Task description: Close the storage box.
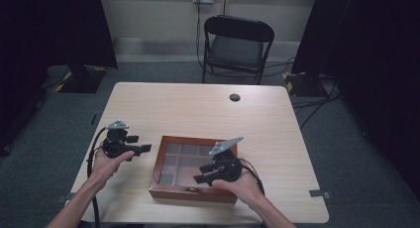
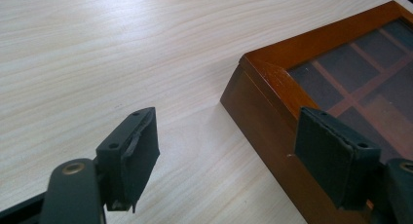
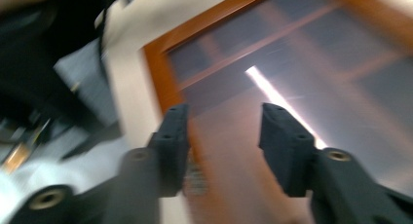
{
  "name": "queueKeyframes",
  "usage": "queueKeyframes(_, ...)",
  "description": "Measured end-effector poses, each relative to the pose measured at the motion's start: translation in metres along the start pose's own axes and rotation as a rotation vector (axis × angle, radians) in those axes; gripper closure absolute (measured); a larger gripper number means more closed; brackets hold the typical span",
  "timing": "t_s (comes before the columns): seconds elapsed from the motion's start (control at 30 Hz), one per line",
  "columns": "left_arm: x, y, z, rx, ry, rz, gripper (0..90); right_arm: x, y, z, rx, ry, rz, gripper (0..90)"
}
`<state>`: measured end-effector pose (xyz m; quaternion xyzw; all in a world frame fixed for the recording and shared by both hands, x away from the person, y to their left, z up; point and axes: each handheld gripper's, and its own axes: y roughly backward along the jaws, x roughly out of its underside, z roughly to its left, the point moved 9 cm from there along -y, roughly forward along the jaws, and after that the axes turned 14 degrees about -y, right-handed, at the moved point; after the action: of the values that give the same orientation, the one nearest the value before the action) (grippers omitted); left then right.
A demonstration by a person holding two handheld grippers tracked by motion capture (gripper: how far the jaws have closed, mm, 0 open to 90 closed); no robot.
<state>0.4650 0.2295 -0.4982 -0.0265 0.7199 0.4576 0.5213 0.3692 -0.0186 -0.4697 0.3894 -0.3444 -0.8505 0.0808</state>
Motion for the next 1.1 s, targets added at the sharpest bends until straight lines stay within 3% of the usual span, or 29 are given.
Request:
queueKeyframes(0.1,0.0,0.0,-0.001,-0.006,-0.004,0.011,24.0,-0.009,0.023,-0.021,0.062,-0.065,-0.103,42.6)
queueKeyframes(0.2,-0.003,0.0,-0.003,0.0,-0.007,0.001,24.0,-0.009,0.041,-0.041,0.115,-0.109,-0.156,37.0)
queueKeyframes(0.27,-0.008,0.002,-0.008,0.004,-0.013,-0.015,24.0,-0.003,0.052,-0.056,0.158,-0.135,-0.165,35.9)
queueKeyframes(0.4,-0.009,0.004,-0.011,0.0,-0.063,0.009,23.8,0.01,0.067,-0.078,0.215,-0.195,-0.188,31.3)
queueKeyframes(0.43,-0.007,0.006,-0.01,-0.007,-0.062,0.015,23.8,0.019,0.076,-0.093,0.26,-0.238,-0.198,27.5)
queueKeyframes(0.5,-0.003,0.009,-0.006,-0.024,-0.056,0.024,23.8,0.027,0.086,-0.11,0.315,-0.28,-0.218,21.9)
queueKeyframes(0.53,-0.003,0.009,-0.006,-0.024,-0.056,0.024,23.8,0.027,0.086,-0.11,0.315,-0.28,-0.218,21.9)
queueKeyframes(0.57,0.004,0.01,-0.003,-0.023,-0.034,0.04,23.9,0.037,0.097,-0.13,0.384,-0.323,-0.242,19.0)
queueKeyframes(0.6,0.009,0.011,0.0,-0.036,-0.039,0.065,23.9,0.04,0.101,-0.136,0.411,-0.335,-0.249,16.3)
queueKeyframes(0.7,0.022,0.013,0.006,-0.052,-0.019,0.084,23.9,0.056,0.107,-0.161,0.481,-0.38,-0.239,14.6)
queueKeyframes(0.8,0.036,0.013,0.015,-0.063,0.004,0.109,23.5,0.072,0.104,-0.186,0.549,-0.47,-0.177,15.3)
queueKeyframes(0.83,0.039,0.012,0.017,-0.063,0.0,0.112,22.5,0.074,0.105,-0.191,0.559,-0.479,-0.165,15.1)
queueKeyframes(0.9,0.044,0.011,0.023,-0.069,-0.001,0.124,20.9,0.08,0.105,-0.2,0.613,-0.512,-0.157,15.0)
queueKeyframes(0.97,0.051,0.008,0.029,-0.092,0.024,0.156,19.5,0.087,0.103,-0.204,0.633,-0.529,-0.125,14.9)
queueKeyframes(1.03,0.059,0.004,0.033,-0.116,0.034,0.203,20.0,0.091,0.104,-0.208,0.699,-0.527,-0.129,14.6)
queueKeyframes(1.1,0.064,0.002,0.035,-0.129,0.036,0.218,20.0,0.091,0.104,-0.208,0.714,-0.529,-0.146,14.2)
